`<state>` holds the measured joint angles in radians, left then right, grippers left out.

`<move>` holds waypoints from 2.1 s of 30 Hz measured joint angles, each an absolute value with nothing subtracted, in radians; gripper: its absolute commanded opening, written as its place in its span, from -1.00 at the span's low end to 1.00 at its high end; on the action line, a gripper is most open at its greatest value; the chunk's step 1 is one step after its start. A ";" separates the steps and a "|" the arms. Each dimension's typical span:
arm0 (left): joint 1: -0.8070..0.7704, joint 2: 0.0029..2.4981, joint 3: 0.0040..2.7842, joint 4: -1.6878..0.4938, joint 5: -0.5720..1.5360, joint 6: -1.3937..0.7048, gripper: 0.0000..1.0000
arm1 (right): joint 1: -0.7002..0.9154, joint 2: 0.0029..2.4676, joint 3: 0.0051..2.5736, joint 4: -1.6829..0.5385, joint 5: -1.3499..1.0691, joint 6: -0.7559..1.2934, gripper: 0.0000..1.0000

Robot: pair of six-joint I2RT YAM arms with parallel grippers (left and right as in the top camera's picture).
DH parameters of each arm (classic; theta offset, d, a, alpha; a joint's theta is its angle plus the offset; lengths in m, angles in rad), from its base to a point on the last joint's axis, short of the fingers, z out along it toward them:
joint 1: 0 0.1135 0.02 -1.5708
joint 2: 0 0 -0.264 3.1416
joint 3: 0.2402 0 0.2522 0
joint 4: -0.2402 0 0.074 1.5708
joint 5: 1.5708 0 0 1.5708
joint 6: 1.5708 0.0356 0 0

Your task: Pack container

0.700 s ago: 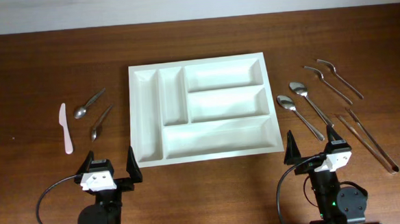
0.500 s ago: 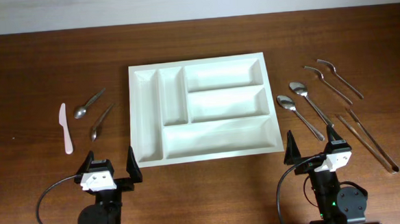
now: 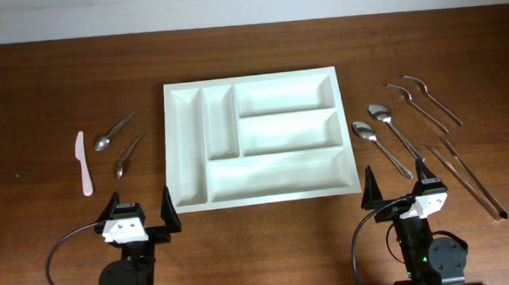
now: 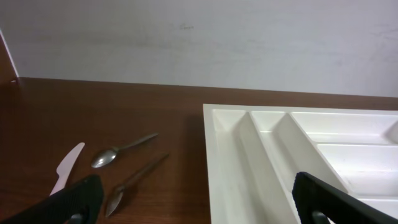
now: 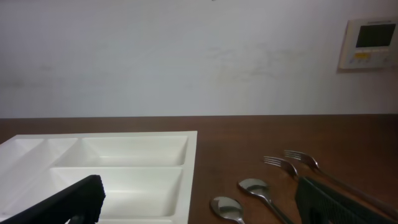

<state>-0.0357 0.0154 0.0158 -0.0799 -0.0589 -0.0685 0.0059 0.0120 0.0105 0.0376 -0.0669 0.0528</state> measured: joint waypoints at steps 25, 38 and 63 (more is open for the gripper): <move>-0.036 0.015 0.016 -0.080 -0.059 -0.068 0.98 | 0.006 0.012 0.010 0.037 -0.067 0.053 0.97; -0.036 0.015 0.016 -0.081 -0.059 -0.068 0.99 | 0.006 0.072 0.116 -0.001 0.006 0.055 0.97; -0.036 0.017 0.016 -0.082 -0.059 -0.068 0.98 | -0.198 1.455 1.103 -0.672 -0.045 -0.308 0.98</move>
